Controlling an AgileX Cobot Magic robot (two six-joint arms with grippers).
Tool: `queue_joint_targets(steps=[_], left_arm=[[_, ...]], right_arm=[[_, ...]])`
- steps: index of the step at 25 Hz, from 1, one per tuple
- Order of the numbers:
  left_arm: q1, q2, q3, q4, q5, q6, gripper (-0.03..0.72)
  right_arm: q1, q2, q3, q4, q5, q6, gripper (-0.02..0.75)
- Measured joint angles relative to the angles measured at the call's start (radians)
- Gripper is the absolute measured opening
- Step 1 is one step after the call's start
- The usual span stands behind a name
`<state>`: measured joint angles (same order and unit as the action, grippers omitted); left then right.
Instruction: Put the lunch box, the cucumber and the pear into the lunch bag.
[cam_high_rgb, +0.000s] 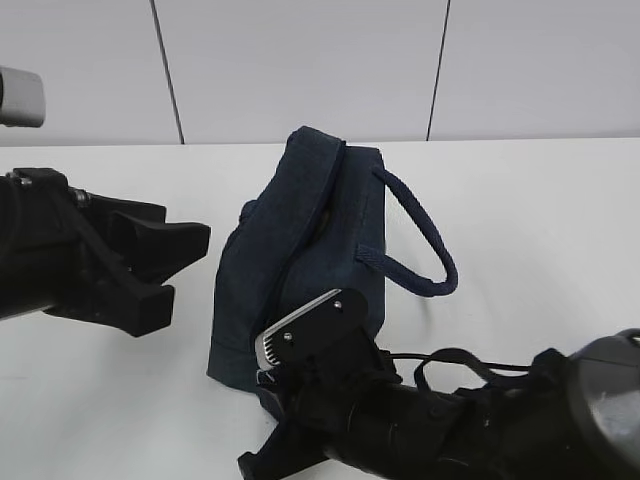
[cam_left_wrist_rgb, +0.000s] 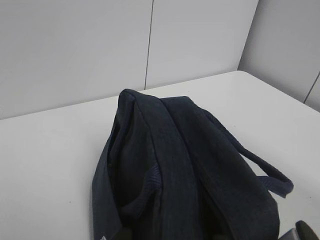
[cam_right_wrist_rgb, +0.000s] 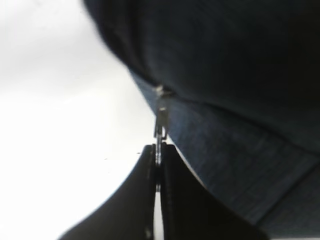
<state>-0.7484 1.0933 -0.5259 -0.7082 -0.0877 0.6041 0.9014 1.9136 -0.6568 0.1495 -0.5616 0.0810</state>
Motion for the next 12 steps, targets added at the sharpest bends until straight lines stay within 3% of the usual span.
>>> queue_joint_targets(steps=[12], left_arm=[[0.0, 0.0, 0.0, -0.01, 0.0, 0.0, 0.309]], right_arm=[[0.0, -0.322, 0.002, -0.074, 0.282, -0.081, 0.006]])
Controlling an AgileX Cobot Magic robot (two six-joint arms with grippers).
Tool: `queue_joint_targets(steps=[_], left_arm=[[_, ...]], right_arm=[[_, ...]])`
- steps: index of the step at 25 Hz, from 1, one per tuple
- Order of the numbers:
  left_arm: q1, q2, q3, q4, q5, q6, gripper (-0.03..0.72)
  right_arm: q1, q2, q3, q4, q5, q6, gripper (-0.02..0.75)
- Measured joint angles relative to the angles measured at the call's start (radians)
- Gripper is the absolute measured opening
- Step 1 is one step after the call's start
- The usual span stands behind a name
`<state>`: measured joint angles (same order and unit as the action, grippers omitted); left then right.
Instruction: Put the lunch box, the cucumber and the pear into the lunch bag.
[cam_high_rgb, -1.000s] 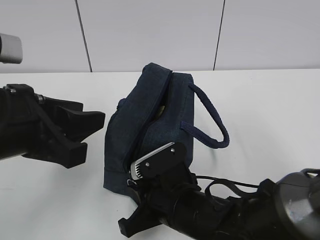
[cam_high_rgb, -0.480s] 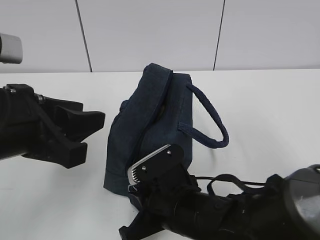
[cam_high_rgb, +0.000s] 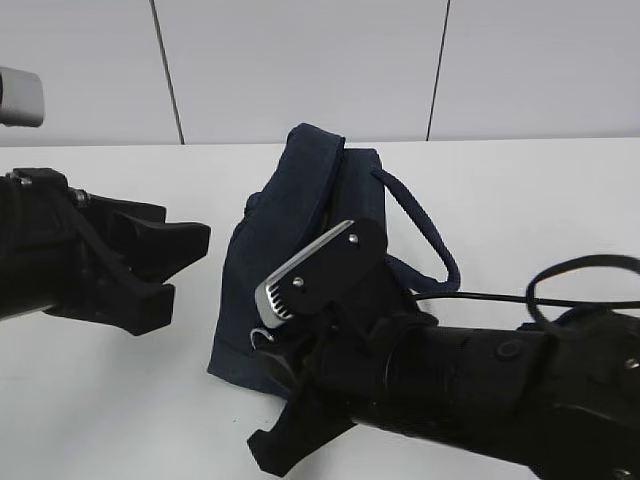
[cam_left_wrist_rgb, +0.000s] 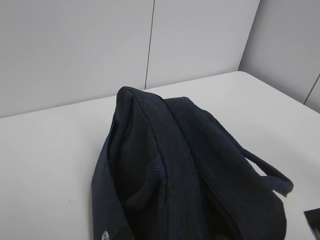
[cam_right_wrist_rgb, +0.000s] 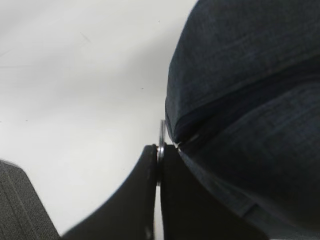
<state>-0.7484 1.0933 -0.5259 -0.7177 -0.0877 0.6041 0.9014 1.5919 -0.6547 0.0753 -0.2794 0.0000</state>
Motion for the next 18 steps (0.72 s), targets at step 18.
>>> queue_joint_targets(steps=[18], left_arm=[[-0.004, 0.059, 0.192, 0.276, -0.172, 0.0, 0.309]], right_arm=[[0.0, -0.119, -0.141, -0.002, 0.255, -0.047, 0.006]])
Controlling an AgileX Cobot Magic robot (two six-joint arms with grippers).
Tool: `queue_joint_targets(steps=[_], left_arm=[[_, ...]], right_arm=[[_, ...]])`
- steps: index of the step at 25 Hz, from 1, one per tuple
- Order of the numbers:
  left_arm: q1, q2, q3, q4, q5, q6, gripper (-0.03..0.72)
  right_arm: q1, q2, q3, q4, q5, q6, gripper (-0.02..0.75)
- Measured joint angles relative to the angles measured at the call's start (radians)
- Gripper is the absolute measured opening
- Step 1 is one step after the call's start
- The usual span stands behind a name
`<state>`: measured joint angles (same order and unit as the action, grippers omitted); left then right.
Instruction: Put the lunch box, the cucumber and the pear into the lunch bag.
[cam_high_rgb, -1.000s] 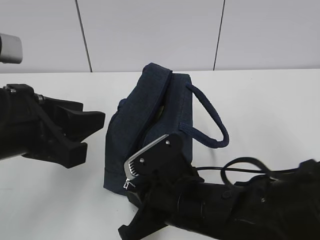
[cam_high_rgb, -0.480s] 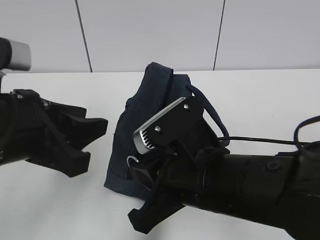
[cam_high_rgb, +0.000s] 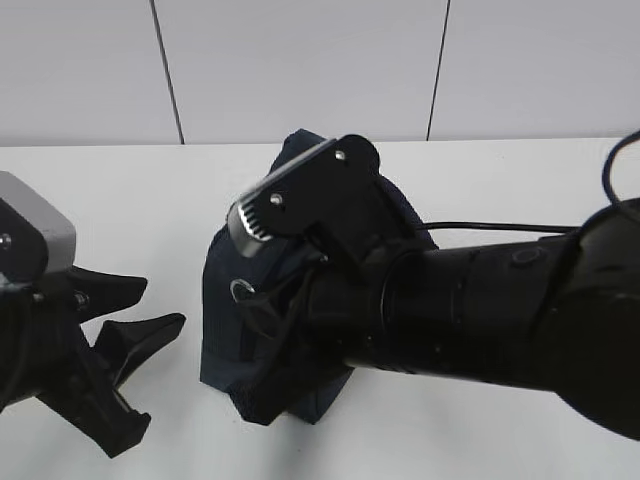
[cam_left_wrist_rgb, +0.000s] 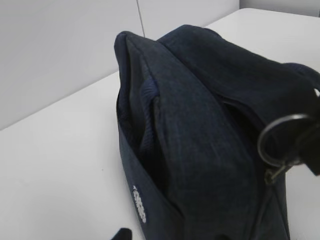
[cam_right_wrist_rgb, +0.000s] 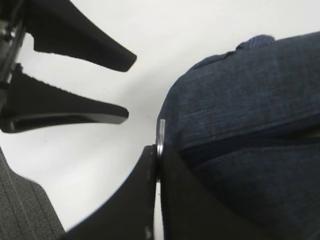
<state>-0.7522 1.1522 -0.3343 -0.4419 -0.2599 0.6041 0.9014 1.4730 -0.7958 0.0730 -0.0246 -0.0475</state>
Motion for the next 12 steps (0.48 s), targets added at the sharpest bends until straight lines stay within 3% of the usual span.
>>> queue_joint_targets(steps=[6, 12], left_arm=[[-0.019, 0.083, 0.0, 0.148, -0.018, -0.005, 0.309], [-0.06, 0.188, 0.0, 0.18, -0.1, -0.023, 0.309]], right_arm=[[0.0, 0.0, -0.021, -0.001, 0.011, -0.002, 0.006], [0.0, 0.0, -0.023, -0.005, 0.025, -0.004, 0.006]])
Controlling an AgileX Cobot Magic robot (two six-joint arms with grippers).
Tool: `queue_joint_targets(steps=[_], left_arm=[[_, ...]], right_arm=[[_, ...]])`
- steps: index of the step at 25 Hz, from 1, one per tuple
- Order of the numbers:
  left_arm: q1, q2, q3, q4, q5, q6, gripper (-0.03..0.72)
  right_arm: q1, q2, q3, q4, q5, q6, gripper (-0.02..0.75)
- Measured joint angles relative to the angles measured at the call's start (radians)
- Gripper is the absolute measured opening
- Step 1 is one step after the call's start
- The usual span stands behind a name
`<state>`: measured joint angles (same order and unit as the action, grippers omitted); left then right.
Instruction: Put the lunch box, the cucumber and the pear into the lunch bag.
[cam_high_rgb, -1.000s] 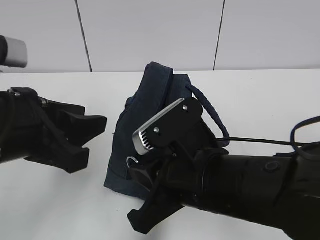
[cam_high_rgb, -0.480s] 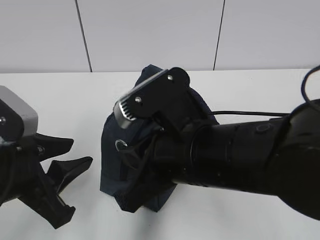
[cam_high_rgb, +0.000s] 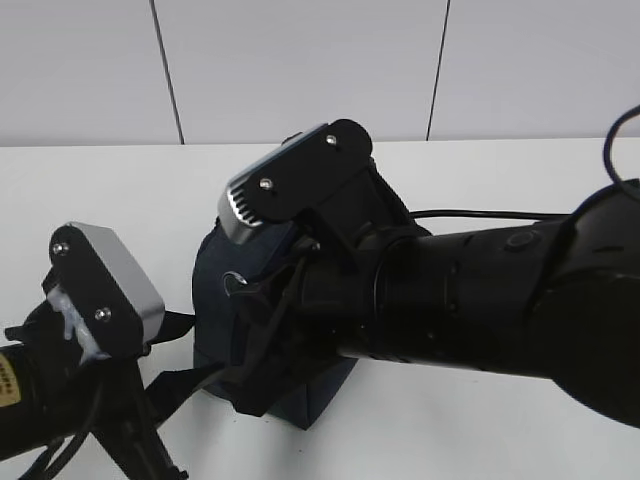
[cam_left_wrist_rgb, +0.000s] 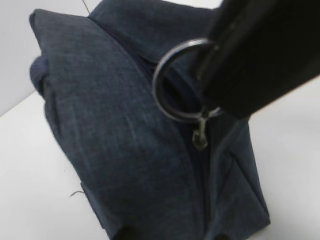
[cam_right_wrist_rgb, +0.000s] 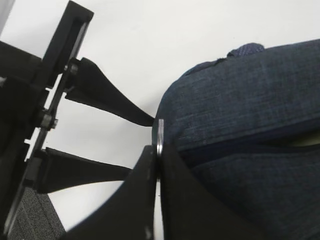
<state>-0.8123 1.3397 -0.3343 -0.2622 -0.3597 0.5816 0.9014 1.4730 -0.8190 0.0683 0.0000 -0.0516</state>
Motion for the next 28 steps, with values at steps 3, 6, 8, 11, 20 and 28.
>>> queue_joint_targets(steps=[3, 6, 8, 11, 20, 28], left_arm=[[0.0, 0.045, 0.0, 0.0, -0.063, -0.024, 0.309], [0.0, 0.079, 0.0, 0.0, -0.104, -0.037, 0.309], [0.0, 0.097, 0.0, 0.0, -0.126, -0.056, 0.309], [0.0, 0.123, -0.001, 0.009, -0.162, -0.101, 0.309], [0.0, 0.174, -0.012, 0.057, -0.199, -0.149, 0.003], [0.0, 0.174, -0.012, 0.045, -0.204, -0.155, -0.006]], right_arm=[[0.0, 0.0, 0.0, 0.0, 0.005, 0.0, 0.006], [0.0, 0.0, 0.0, -0.001, 0.007, 0.0, 0.006], [0.0, 0.0, 0.0, -0.001, 0.007, 0.0, 0.006], [0.0, 0.0, 0.0, -0.001, 0.007, 0.0, 0.006], [0.0, 0.0, -0.011, -0.002, 0.018, -0.001, 0.006], [-0.1, 0.0, -0.096, -0.002, 0.064, -0.02, 0.006]])
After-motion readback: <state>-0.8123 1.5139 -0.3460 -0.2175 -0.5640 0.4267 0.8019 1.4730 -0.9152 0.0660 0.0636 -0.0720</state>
